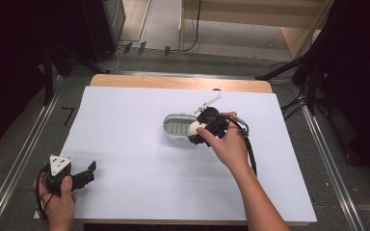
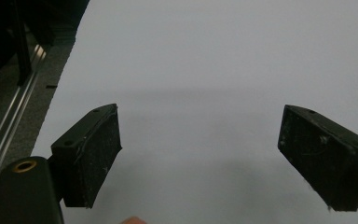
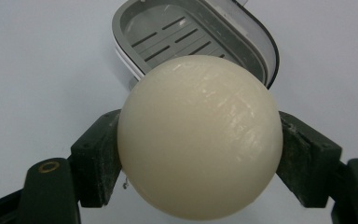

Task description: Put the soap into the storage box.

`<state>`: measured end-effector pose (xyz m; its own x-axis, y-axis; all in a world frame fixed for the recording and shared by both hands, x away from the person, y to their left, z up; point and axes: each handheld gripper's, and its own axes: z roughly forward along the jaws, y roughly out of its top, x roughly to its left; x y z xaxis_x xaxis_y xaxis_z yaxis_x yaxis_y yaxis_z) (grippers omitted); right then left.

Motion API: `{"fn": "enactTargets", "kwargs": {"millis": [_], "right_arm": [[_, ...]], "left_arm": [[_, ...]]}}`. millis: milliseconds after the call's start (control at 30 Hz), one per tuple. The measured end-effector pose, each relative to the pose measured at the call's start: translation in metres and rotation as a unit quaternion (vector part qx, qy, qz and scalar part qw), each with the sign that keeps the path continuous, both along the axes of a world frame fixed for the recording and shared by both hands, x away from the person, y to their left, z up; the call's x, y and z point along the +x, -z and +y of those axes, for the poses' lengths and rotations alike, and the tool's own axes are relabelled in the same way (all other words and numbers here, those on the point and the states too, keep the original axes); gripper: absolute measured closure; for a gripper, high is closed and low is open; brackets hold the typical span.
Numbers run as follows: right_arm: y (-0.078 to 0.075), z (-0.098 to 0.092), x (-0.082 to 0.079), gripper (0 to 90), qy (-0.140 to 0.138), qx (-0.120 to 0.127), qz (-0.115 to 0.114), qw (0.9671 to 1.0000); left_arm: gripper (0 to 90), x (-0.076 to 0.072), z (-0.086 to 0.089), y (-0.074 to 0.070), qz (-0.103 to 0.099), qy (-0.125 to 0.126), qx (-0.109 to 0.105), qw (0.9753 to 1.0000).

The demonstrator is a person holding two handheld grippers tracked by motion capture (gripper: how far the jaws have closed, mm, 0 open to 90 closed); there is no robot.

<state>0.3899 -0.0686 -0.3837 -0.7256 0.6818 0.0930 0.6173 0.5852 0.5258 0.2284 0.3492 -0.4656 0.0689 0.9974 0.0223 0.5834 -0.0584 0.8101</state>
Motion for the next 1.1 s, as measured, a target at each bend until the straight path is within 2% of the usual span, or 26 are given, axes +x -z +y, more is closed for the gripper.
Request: {"fn": "enactTargets", "kwargs": {"millis": [200, 533, 1100], "right_arm": [[-0.001, 0.006, 0.007, 24.5, 0.0, 0.006, 0.003, 1.0], [0.0, 0.017, 0.016, 24.5, -0.003, 0.004, 0.007, 1.0], [0.009, 0.037, 0.036, 24.4, 0.005, 0.006, 0.017, 0.9998]], "left_arm": [[14.1, 0.0, -0.001, 0.0, 0.0, 0.001, 0.0, 1.0], [14.0, 0.0, -0.001, 0.0, 0.002, 0.002, 0.003, 1.0], [14.1, 0.0, -0.001, 0.0, 0.001, 0.003, 0.004, 1.0]]}}
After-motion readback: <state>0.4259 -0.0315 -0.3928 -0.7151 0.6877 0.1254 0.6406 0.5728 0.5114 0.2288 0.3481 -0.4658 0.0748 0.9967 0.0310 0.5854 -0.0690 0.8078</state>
